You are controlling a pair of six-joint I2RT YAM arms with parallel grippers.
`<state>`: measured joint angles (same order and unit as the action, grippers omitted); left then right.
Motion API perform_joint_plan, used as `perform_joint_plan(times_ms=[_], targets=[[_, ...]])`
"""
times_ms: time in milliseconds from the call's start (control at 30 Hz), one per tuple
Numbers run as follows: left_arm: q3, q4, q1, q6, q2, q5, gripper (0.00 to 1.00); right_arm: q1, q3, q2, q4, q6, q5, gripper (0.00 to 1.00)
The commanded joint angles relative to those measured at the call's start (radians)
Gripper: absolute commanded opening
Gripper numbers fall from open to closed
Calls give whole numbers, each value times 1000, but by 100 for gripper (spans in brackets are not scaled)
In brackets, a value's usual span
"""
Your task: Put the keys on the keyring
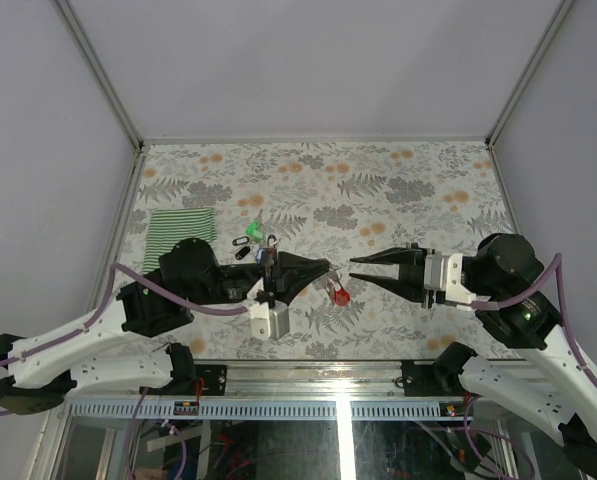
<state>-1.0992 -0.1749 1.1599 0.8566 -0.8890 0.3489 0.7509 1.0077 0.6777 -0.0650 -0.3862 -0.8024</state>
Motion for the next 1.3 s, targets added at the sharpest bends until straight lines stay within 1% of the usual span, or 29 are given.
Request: perform_joint_plan(times_ms=[0,233,500,667,833,1000,1267], targets=[[-36,24,47,151,-6,-126,0,4,-5,-3,91,-76,7,31],[-30,33,87,236,-11,-191,0,4,-10,-3,71,-155,30,31],[-14,70,96,265,-9,-232,0,4,-10,4,73,-194,25,29],[-29,75,96,220,-26,-271,0,3,9,21,88,-188,21,29],[-47,65,96,149,-42,-292,0,4,43,53,54,-217,35,29],[-86,8,96,103,-63,-300,0,4,68,79,25,-235,36,29],[-115,-25,97,87,-79,-311,0,4,90,100,-24,-261,24,32]])
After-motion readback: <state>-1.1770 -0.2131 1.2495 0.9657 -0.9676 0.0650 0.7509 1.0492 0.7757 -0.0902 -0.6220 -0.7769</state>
